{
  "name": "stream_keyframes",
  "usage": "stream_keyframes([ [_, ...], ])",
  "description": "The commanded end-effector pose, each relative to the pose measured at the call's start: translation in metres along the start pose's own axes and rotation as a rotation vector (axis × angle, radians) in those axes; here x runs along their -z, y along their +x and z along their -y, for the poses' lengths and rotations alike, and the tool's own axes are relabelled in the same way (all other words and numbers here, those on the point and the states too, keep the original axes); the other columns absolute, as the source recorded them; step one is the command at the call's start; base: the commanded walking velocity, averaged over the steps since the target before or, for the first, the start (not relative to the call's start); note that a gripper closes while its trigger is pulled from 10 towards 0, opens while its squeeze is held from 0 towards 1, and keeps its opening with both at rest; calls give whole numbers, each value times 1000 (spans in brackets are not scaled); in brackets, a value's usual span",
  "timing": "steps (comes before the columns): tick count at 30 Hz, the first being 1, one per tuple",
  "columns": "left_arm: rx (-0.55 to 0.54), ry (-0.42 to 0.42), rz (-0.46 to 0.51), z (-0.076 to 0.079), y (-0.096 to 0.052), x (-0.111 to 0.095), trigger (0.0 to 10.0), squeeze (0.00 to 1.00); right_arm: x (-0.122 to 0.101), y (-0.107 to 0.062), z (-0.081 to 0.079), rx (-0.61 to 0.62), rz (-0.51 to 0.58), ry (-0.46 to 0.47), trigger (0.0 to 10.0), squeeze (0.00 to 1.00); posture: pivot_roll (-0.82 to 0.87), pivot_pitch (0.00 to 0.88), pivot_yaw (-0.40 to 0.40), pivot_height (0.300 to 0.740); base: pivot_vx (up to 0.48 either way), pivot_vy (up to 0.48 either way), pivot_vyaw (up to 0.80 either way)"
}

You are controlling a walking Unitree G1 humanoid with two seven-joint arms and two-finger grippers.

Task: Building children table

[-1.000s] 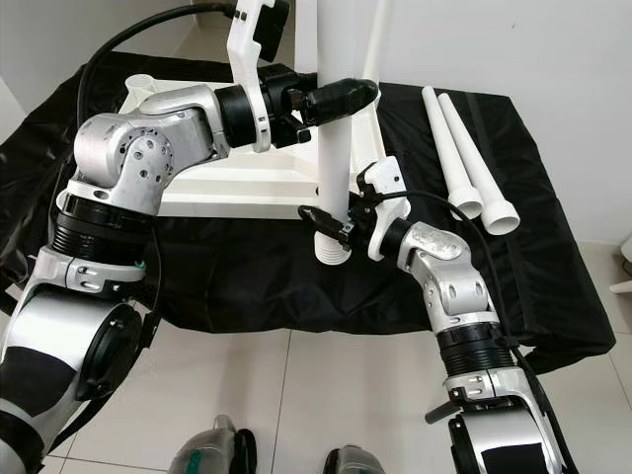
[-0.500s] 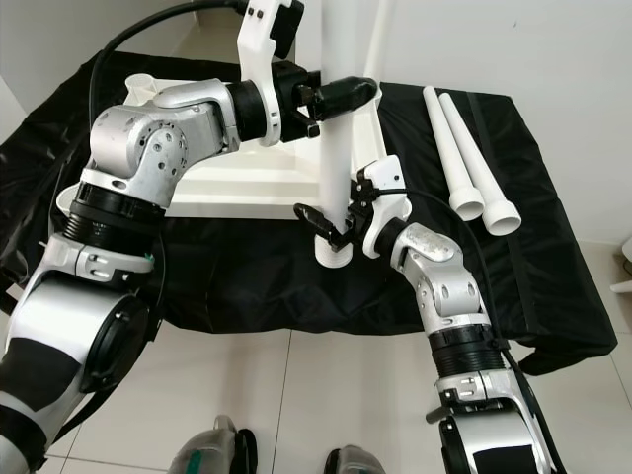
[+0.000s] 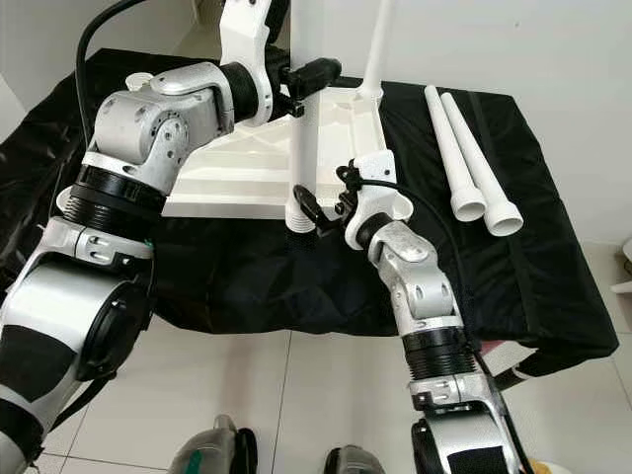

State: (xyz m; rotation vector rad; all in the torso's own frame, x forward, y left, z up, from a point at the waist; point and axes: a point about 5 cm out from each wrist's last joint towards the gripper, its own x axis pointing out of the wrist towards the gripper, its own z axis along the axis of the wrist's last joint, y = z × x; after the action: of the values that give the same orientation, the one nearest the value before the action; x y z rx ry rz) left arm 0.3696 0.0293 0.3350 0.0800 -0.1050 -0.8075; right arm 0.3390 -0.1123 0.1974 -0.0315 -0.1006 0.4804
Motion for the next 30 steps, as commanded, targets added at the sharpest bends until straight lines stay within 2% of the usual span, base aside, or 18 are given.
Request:
stream_keyframes([
  [1,-38,39,7,-1,1,-7,10000,0,-5,-1,2,54,14,-4,10000,0,2,0,6,740,0,0,0],
  [10,-84,42,53,5,3,-19,10000,0,-2,6,-11,136,17,10,10000,0,8,0,4,740,0,0,0],
  [16,-87,59,72,9,2,-27,10000,0,-4,13,-20,126,22,26,10000,0,14,0,4,740,0,0,0],
  [21,-82,69,81,11,1,-30,10000,0,-5,15,-21,132,25,21,10000,0,13,0,5,740,0,0,0],
  [30,-67,103,100,16,1,-36,10000,0,-19,27,-22,118,59,-1,10000,0,20,0,-2,740,0,0,0],
])
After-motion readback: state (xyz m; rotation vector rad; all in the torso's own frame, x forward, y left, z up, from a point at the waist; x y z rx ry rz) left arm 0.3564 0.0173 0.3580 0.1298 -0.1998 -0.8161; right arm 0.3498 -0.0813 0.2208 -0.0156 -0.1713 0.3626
